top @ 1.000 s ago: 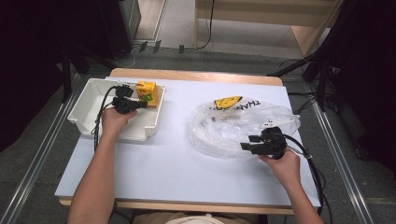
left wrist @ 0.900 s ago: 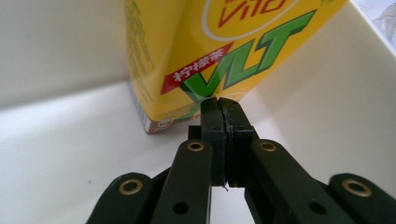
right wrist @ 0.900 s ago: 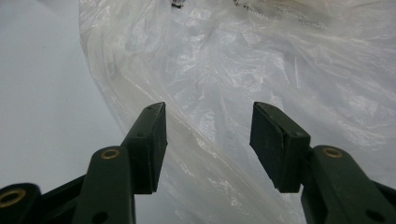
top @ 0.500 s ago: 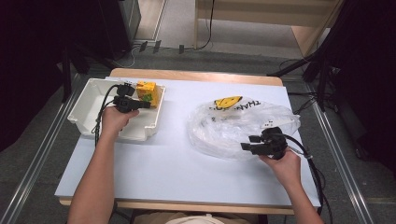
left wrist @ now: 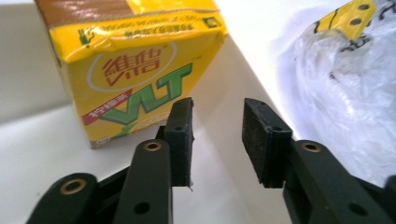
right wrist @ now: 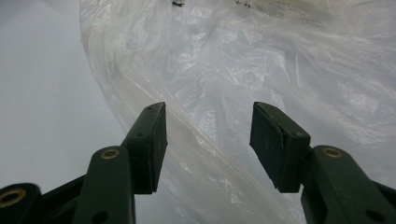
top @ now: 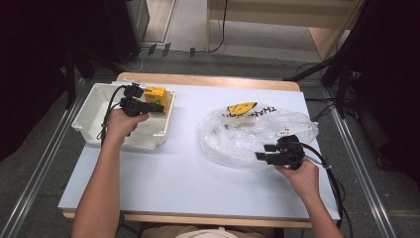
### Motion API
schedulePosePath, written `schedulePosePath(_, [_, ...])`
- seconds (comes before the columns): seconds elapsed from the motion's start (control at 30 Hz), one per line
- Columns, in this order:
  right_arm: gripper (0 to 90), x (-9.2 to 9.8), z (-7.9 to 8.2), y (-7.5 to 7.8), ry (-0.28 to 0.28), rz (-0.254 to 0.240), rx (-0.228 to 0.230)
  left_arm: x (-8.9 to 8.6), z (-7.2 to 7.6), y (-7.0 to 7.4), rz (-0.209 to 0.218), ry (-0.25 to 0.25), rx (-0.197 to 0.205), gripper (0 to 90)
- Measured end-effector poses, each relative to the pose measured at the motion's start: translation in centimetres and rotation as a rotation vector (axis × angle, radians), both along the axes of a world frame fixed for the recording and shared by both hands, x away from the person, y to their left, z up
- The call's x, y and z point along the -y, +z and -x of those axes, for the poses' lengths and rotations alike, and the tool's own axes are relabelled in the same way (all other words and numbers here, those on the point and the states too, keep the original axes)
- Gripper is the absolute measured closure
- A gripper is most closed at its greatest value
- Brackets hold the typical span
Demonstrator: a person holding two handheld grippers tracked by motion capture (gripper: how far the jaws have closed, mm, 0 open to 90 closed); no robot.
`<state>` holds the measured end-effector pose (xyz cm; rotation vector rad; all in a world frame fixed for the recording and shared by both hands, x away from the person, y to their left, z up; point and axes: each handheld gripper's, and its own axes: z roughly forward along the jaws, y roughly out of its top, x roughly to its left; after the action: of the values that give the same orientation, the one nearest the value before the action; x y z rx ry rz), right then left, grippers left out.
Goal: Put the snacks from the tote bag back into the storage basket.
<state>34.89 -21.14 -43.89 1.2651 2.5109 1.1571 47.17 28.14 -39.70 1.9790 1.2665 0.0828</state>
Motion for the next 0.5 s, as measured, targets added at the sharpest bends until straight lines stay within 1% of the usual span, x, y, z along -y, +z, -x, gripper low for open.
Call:
schedulePosePath(0.1, [47.1, 0.0, 0.0, 0.0, 0.0, -0.001, 0.0, 0.3, 0.0, 0.2, -0.011, -0.005, -0.004, 59.2])
schedulePosePath(0.13, [47.2, 0.0, 0.0, 0.0, 0.001, -0.002, 0.001, 0.4, 0.0, 0.4, -0.023, -0.012, -0.015, 58.5])
schedulePosePath(0.17, [47.1, 0.0, 0.0, 0.0, 0.0, -0.001, 0.001, 0.5, 0.0, 0.5, -0.029, -0.015, -0.016, 57.4])
schedulePosePath(0.2, [47.2, 0.0, 0.0, 0.0, 0.0, -0.001, 0.0, 0.7, 0.0, 0.7, -0.032, -0.019, -0.008, 56.7])
schedulePosePath(0.23, [47.1, 0.0, 0.0, 0.0, 0.0, -0.001, 0.002, 0.9, 0.1, 0.9, -0.026, -0.025, -0.003, 56.1])
schedulePosePath(0.5, [47.0, 0.0, 0.1, 0.2, -0.001, -0.008, 0.003, 2.4, 0.6, 2.1, -0.026, -0.072, 0.02, 52.0])
